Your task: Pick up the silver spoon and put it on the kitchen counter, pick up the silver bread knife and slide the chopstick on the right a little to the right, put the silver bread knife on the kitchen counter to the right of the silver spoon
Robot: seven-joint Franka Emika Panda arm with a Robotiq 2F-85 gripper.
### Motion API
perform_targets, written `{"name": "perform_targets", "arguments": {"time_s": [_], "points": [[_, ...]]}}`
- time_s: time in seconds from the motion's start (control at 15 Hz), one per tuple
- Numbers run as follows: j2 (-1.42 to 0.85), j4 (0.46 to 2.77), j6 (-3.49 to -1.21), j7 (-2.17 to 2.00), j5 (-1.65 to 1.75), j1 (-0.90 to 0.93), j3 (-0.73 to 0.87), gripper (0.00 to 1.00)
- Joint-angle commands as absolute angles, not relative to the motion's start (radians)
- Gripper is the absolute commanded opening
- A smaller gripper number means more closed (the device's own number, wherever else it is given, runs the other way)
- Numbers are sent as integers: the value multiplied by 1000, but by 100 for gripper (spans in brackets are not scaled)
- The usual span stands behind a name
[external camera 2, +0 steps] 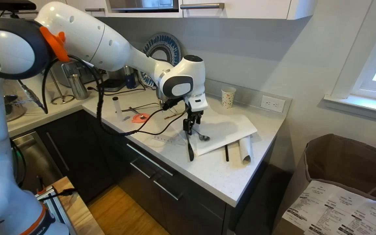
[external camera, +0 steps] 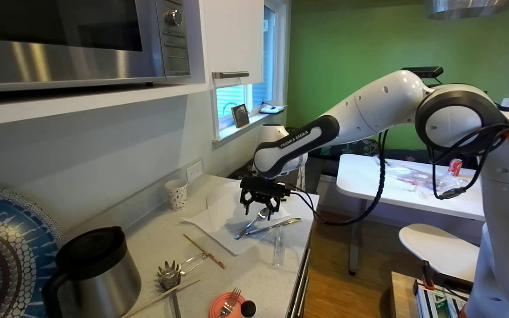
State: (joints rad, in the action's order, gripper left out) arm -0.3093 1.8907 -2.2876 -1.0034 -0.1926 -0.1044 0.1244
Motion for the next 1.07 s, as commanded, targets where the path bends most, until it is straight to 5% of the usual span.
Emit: {"name": "perform_targets", "arguments": {"time_s": [0.0, 0.47, 1.0], "points": [[-343, 1872, -2314, -1021, -192, -90, 137, 58], [-356, 1864, -2320, -1027, -191, -86, 139, 4], [-352, 1860, -2309, -1042, -200, -86, 137, 0]]}}
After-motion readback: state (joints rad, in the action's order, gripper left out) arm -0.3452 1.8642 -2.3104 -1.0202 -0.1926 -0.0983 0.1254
